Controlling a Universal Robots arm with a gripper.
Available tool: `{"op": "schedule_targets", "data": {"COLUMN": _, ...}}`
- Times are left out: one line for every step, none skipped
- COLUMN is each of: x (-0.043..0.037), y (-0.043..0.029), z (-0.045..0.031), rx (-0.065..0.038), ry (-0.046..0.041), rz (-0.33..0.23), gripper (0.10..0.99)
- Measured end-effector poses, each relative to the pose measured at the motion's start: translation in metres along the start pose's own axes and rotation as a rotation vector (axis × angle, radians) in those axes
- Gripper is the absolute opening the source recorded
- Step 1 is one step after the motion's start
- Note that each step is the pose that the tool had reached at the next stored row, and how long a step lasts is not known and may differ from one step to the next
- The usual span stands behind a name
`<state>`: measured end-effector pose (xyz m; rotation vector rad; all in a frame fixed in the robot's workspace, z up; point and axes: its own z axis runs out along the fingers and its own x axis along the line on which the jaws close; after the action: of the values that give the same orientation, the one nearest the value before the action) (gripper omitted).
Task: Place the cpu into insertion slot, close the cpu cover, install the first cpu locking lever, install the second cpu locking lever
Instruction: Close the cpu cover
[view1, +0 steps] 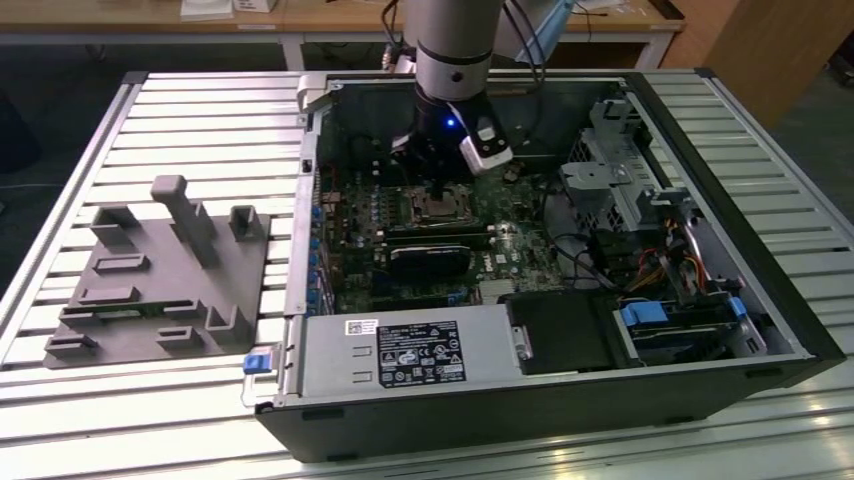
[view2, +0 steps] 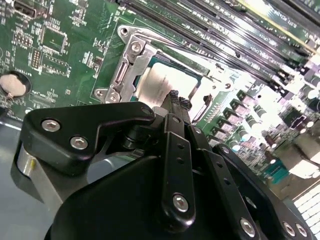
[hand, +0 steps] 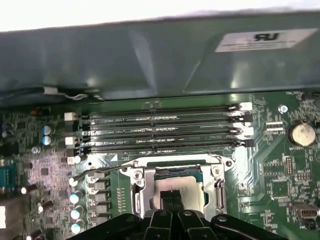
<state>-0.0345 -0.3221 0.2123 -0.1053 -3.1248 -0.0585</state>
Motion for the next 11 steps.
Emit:
{"op": "schedule_targets", "data": {"x": 0.0, "y": 0.0, "z": 0.0002, "rx": 0.0, "ry": -0.0008, "rz": -0.01, "gripper": 0.106}}
{"op": "schedule_targets", "data": {"x": 0.0, "y": 0.0, "z": 0.0004, "rx": 0.001, "ry": -0.0016, "rz": -0.02, "gripper": 0.106}}
{"op": "schedule_targets", "data": {"x": 0.0, "y": 0.0, "z": 0.0005, "rx": 0.001, "ry": -0.0026, "rz": -0.03, "gripper": 0.106}}
{"op": "schedule_targets", "data": {"x": 0.0001, "y": -0.0001, "z": 0.0006, "rx": 0.002, "ry": -0.0038, "rz": -0.04, "gripper": 0.106}}
{"op": "schedule_targets", "data": {"x": 0.0001, "y": -0.0001, "z": 0.0007, "rx": 0.002, "ry": -0.0051, "rz": -0.048, "gripper": 0.106}}
{"op": "schedule_targets", "data": {"x": 0.0002, "y": -0.0001, "z": 0.0008, "rx": 0.002, "ry": -0.0065, "rz": -0.056, "gripper": 0.106}}
{"op": "schedule_targets", "data": {"x": 0.0006, "y": -0.0001, "z": 0.0008, "rx": 0.004, "ry": -0.0082, "rz": -0.061, "gripper": 0.106}}
{"op": "schedule_targets", "data": {"x": 0.0009, "y": -0.0001, "z": 0.0009, "rx": 0.006, "ry": -0.0096, "rz": -0.062, "gripper": 0.106}}
{"op": "schedule_targets", "data": {"x": 0.001, "y": -0.0002, "z": 0.0009, "rx": 0.009, "ry": -0.0099, "rz": -0.062, "gripper": 0.106}}
{"op": "schedule_targets", "data": {"x": 0.001, "y": -0.0002, "z": 0.0009, "rx": 0.01, "ry": -0.0098, "rz": -0.062, "gripper": 0.106}}
{"op": "schedule_targets", "data": {"x": 0.001, "y": -0.0002, "z": 0.0009, "rx": 0.011, "ry": -0.0098, "rz": -0.06, "gripper": 0.106}}
